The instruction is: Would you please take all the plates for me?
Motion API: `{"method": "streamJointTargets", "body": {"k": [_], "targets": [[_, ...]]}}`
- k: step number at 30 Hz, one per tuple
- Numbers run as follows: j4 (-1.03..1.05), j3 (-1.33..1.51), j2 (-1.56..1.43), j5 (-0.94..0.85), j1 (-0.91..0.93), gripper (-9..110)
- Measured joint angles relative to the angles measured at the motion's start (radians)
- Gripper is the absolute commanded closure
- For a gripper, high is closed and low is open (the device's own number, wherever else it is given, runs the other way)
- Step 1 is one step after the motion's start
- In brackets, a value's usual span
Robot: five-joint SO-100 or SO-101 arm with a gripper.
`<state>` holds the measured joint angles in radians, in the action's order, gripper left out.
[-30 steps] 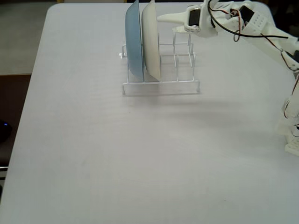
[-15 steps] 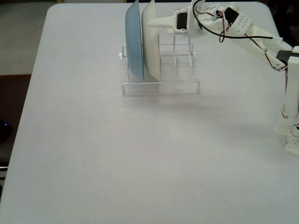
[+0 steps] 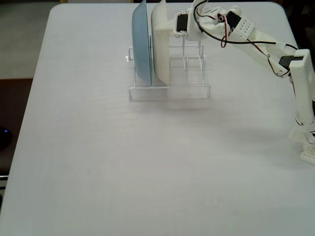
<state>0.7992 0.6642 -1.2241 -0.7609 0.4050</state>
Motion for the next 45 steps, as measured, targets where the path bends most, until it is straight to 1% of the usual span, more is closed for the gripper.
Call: {"method": "streamJointTargets", "body": {"k": [6, 10, 17, 22, 26, 34, 40, 45], "targets": [[0.175, -0.175, 0.002, 0.057, -0.006, 102], [0.236, -0.209, -0.043, 0.092, -0.037, 102], [0.264, -0.21, -0.222, 0.153, -0.092, 102], [0.262, -0.21, -0.333, 0.149, -0.133, 102], [0.23, -0.206, -0.42, 0.17, -0.184, 102], [0.037, 0.023, -0.66, 0.287, -0.374, 102], [-0.066, 0.13, -0.706, 0.385, -0.552, 102], [-0.202, 0.236, -0.706, 0.408, -0.63, 102]]}}
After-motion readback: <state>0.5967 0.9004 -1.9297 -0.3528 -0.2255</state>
